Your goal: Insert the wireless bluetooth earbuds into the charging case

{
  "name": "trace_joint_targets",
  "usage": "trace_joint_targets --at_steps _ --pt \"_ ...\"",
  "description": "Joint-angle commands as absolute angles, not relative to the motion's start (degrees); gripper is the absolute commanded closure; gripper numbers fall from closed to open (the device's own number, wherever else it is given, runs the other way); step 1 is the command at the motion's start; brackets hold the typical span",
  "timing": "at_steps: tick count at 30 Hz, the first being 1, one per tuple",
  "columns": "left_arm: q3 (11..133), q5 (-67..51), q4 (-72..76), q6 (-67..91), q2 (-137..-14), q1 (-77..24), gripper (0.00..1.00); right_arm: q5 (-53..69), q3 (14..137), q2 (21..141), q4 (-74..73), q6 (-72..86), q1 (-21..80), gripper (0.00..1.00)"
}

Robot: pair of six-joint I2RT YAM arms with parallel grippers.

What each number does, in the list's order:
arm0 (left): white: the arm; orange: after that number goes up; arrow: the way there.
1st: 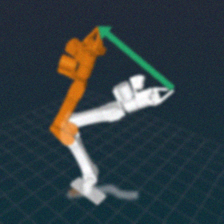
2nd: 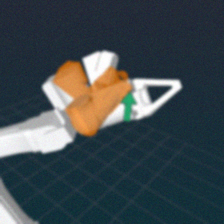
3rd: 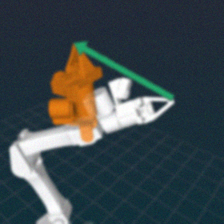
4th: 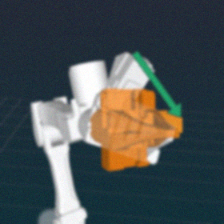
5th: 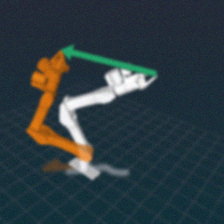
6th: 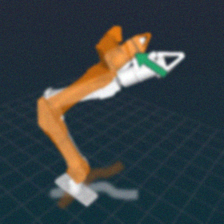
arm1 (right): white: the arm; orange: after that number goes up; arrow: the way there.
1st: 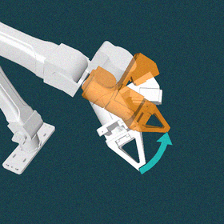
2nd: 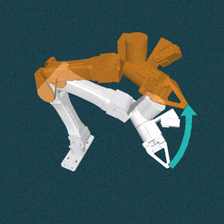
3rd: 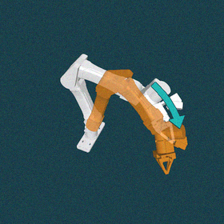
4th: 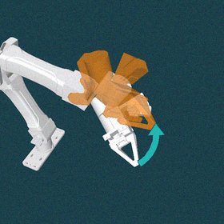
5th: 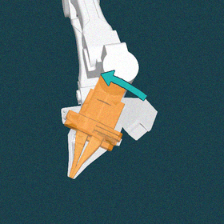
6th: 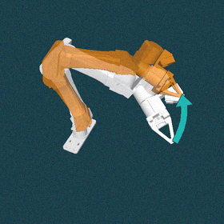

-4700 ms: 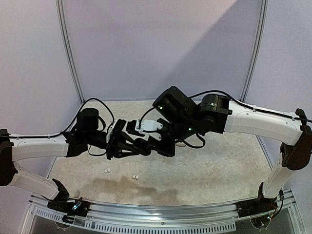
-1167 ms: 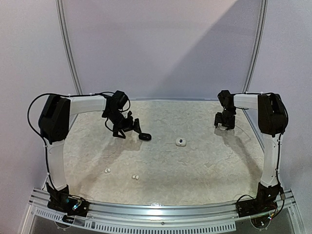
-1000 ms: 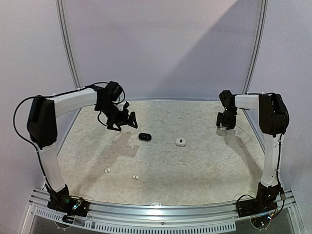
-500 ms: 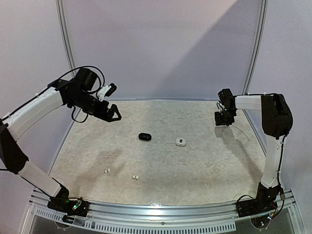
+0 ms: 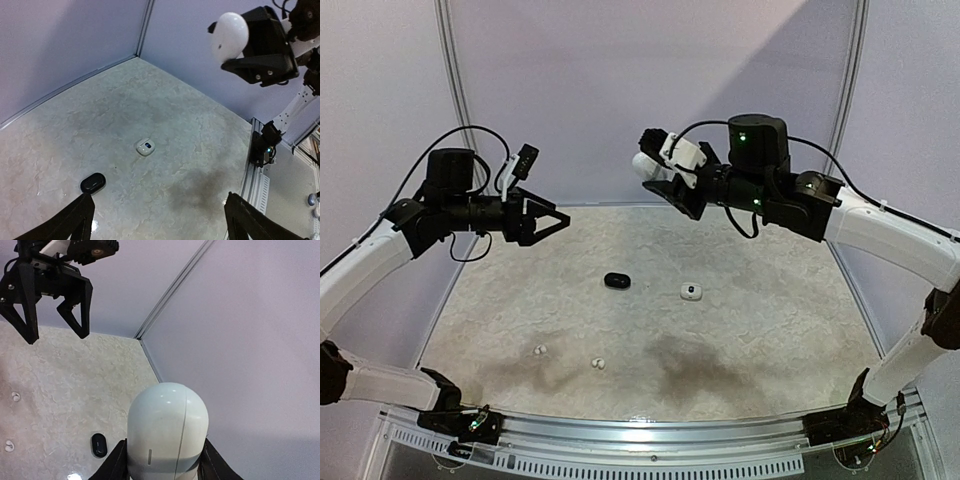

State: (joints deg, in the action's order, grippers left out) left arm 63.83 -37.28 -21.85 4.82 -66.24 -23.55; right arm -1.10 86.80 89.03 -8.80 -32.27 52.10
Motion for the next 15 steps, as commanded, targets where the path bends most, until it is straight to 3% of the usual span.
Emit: trace_joint_targets --at_steps 1,9,15 --pt "64.9 -38.8 -15.7 2.5 -65.6 -28.9 0.04 -0.6 87.6 91.1 -8.9 -41.5 54.1 0.82" --pt "70.0 -31.5 -12.5 9.4 -70.1 -36.3 0.05 -4.5 88.0 91.7 -5.2 -49.3 57.9 0.84" --pt "73.7 -28.6 -12.8 12.8 -72.2 -36.3 0.17 -9.5 90.2 94.6 -3.0 -50.0 63.0 0.84"
